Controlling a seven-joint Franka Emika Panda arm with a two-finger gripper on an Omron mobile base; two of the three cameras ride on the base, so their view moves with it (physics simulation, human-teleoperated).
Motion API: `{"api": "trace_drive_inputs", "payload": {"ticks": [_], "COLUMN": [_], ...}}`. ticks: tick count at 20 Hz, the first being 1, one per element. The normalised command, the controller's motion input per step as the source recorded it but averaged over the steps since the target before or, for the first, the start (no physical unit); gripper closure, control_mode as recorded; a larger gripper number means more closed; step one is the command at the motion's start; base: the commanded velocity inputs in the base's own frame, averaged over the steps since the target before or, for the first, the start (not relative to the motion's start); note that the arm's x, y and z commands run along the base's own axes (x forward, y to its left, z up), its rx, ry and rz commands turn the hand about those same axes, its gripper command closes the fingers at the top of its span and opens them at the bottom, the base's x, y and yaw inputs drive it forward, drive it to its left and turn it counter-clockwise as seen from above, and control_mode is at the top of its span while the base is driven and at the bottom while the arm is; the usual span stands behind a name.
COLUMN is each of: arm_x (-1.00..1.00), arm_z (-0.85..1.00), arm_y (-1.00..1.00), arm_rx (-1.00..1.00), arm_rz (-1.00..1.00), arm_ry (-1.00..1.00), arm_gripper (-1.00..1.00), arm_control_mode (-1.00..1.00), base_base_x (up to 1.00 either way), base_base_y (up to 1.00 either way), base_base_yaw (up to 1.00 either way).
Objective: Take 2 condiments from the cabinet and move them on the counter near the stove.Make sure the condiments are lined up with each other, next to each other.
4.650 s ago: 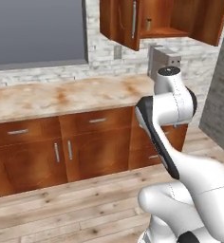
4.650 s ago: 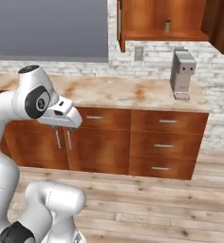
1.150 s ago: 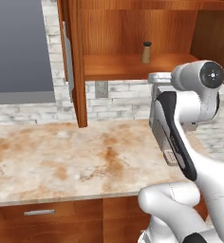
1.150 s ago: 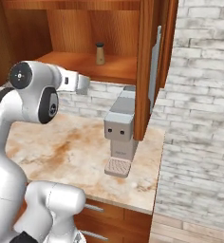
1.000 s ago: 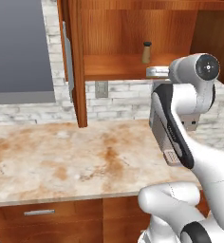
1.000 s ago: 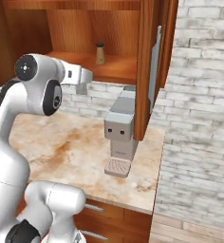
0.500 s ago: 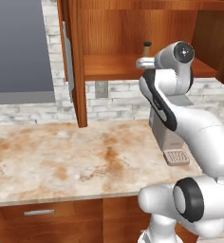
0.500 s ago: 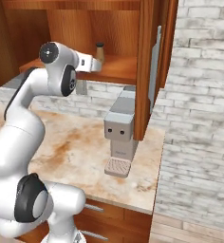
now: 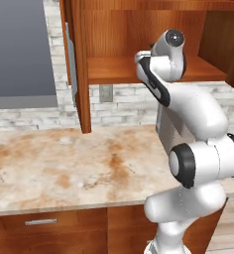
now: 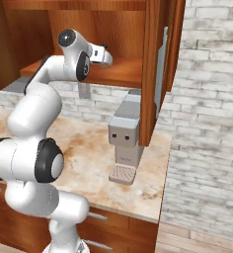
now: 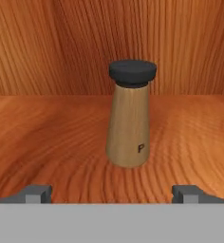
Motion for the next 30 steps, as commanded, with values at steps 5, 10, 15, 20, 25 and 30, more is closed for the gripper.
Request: {"api": "trace_drive_inputs", "payload": {"ticks": [5, 10, 15, 20, 25, 30], "arm_x": [0.48, 0.39, 0.19, 0.11, 0.04, 0.01], "arm_z": [-0.03, -0.05, 0.00, 0.00, 0.00, -0.06], "arm_y": [-0.13, -0.13, 0.00, -0.06, -0.01, 0.00], "arm_rx": [-0.05, -0.04, 0.00, 0.00, 0.00, 0.00], "arm_rz": [0.00, 0.00, 0.00, 0.00, 0.00, 0.00], "arm_ry": [-0.02, 0.00, 0.00, 0.00, 0.01, -0.01], "arm_gripper": [-1.00, -1.00, -1.00, -1.00, 1.00, 1.00], "arm_control_mode": [-1.00, -1.00, -1.00, -1.00, -1.00, -1.00], "base_base_x": [0.00, 0.00, 0.00, 0.00, 0.00, 0.00], "base_base_y": [0.00, 0.00, 0.00, 0.00, 0.00, 0.00], "base_base_yaw": [0.00, 0.00, 0.00, 0.00, 0.00, 0.00]}}
